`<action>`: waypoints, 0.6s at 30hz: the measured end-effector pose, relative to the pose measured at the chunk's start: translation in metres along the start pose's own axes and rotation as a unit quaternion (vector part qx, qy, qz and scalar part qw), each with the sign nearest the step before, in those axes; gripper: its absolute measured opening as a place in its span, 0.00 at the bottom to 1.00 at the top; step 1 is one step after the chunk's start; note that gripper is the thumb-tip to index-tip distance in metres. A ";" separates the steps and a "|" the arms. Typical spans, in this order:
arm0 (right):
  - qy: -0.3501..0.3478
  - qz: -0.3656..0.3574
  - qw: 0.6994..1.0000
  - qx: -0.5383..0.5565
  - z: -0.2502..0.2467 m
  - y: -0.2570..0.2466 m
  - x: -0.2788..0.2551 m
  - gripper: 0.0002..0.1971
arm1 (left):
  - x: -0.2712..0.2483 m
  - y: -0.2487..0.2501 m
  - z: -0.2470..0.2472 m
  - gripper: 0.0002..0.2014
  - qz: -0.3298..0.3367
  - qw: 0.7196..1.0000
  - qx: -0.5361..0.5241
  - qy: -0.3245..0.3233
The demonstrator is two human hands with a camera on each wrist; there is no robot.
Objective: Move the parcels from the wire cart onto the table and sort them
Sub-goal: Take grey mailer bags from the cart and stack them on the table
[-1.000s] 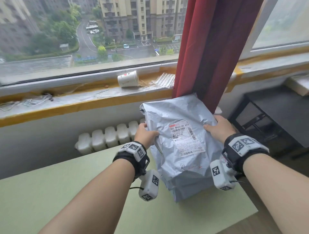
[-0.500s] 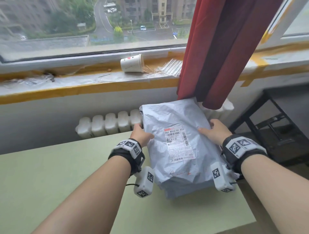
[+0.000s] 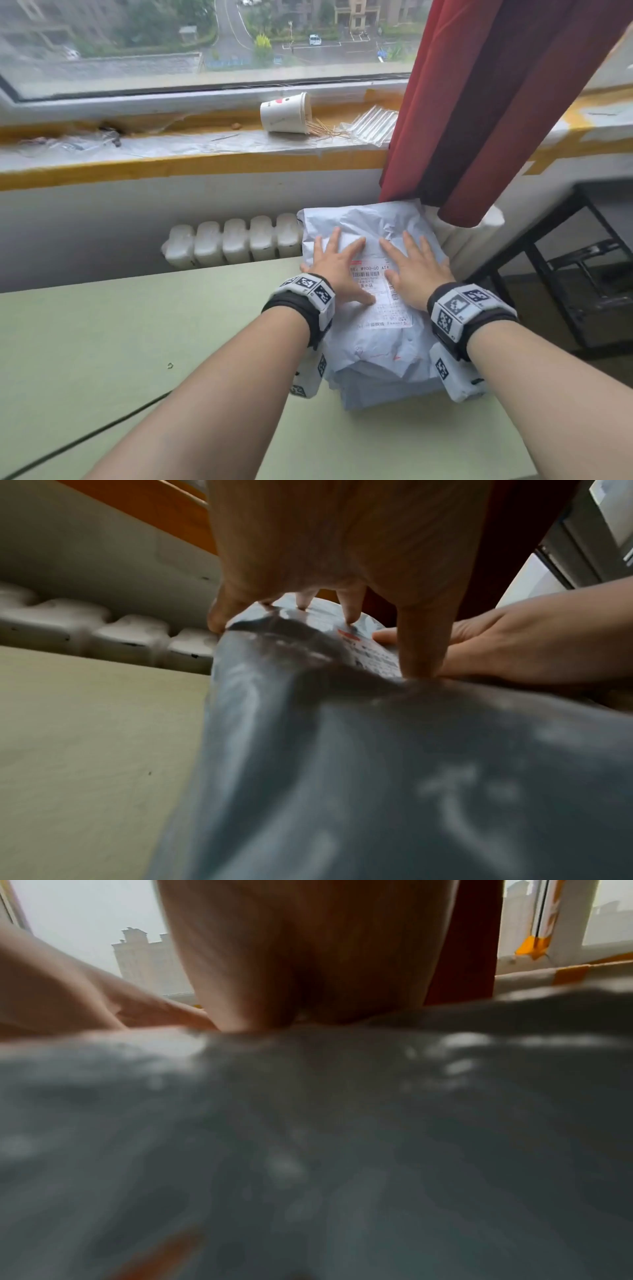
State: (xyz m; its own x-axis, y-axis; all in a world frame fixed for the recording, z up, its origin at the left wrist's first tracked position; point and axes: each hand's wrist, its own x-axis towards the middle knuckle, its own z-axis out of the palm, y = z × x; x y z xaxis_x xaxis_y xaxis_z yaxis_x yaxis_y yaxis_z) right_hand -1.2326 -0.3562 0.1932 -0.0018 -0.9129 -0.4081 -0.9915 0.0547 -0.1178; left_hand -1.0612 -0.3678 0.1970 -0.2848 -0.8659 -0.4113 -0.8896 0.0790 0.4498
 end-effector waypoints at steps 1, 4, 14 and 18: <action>-0.007 0.007 1.000 0.003 0.000 0.002 0.003 0.30 | 0.003 -0.002 0.002 0.57 0.001 1.000 -0.004 -0.001; -0.020 0.009 1.000 0.010 0.001 0.005 0.010 0.30 | 0.010 -0.008 0.007 0.58 -0.005 1.000 -0.012 0.003; -0.045 0.016 0.998 0.027 0.006 0.010 0.027 0.29 | 0.025 -0.015 0.021 0.58 -0.022 1.000 -0.016 -0.001; -0.050 0.014 0.998 0.024 0.009 0.009 0.029 0.29 | 0.026 -0.017 0.022 0.58 -0.026 0.999 -0.020 -0.010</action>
State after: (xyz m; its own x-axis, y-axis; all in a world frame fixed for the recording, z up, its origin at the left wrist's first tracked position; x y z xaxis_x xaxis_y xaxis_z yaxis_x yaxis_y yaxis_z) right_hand -1.2400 -0.3786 0.1722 -0.0144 -0.8664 -0.4991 -0.9840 0.1009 -0.1468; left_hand -1.0609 -0.3809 0.1612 -0.2457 -0.8587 -0.4497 -0.8886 0.0142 0.4584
